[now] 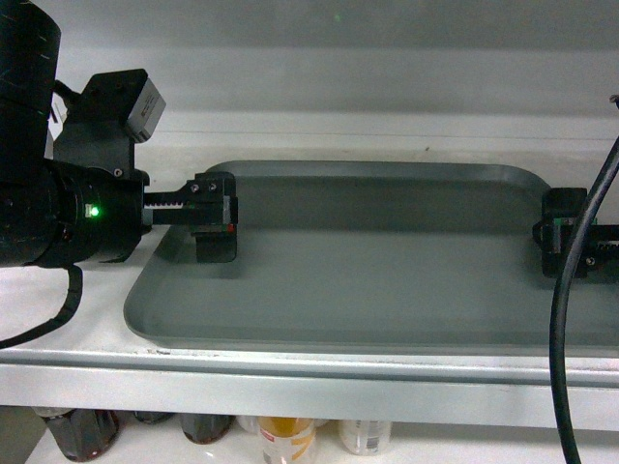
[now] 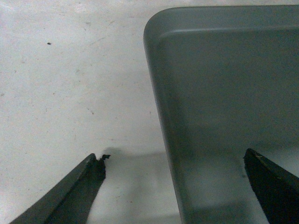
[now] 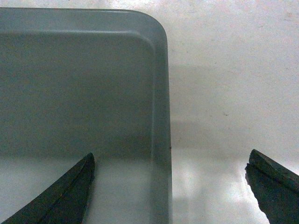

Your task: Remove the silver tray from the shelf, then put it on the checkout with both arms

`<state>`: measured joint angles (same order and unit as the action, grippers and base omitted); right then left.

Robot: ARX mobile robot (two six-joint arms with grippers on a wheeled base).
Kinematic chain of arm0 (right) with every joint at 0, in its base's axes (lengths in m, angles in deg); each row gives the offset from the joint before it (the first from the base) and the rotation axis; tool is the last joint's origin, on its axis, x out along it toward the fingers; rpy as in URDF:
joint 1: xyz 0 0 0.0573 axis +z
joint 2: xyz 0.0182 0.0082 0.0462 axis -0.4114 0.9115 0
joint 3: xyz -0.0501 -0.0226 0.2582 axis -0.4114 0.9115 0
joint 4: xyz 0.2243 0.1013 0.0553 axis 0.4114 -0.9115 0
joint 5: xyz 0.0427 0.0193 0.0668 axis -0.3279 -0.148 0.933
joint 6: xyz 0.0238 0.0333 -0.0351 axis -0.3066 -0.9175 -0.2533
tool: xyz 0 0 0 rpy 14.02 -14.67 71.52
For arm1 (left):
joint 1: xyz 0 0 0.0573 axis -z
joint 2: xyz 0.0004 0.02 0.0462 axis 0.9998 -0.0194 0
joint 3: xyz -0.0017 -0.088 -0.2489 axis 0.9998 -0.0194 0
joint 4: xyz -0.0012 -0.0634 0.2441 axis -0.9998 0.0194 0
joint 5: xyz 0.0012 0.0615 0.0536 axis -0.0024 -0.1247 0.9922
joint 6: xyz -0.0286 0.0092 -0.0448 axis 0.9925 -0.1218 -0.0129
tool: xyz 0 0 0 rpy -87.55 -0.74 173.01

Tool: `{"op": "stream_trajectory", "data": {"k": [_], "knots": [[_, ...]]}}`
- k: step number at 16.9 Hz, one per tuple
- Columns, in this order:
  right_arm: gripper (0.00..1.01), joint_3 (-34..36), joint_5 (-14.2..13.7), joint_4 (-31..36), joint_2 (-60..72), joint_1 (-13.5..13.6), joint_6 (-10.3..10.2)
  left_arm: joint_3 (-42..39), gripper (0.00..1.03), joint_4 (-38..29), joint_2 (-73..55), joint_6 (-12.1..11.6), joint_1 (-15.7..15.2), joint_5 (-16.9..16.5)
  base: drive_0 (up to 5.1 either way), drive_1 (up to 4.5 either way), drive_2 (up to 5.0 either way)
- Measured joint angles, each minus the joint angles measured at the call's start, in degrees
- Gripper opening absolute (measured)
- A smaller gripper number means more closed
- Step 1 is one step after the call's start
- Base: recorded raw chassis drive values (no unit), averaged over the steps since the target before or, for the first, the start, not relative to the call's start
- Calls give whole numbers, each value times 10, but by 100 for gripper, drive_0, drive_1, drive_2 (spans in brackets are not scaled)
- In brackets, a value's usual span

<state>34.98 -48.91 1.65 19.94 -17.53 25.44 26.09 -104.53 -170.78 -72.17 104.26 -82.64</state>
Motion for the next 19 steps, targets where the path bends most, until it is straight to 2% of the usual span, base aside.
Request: {"op": "stream_trajectory", "data": {"k": [1,2,10,11,12,13,14,19], "knots": [[96,0,0,2,0,0,0,0,87,0,0,-2,0,1,0,0,0],[89,1,0,3,0,0,0,0,79,1,0,-4,0,3,0,0,0],[23,17,0,31,0,-1,1,-1,15,0,0,-9,7,7,0,0,0],[16,20,7,38,0,-1,1,-1,8,0,0,-5,6,3,0,0,0],[3,26,16,44,-7,-4,-11,1,3,1,0,24,7,7,0,0,0],[3,35,23,45,-17,-8,-21,4,3,7,0,24,11,14,0,0,0],[3,41,23,20,-44,-8,-21,6,3,34,13,20,19,16,0,0,0],[3,40,20,-15,-77,-2,-16,6,3,67,41,14,23,26,0,0,0]]}}
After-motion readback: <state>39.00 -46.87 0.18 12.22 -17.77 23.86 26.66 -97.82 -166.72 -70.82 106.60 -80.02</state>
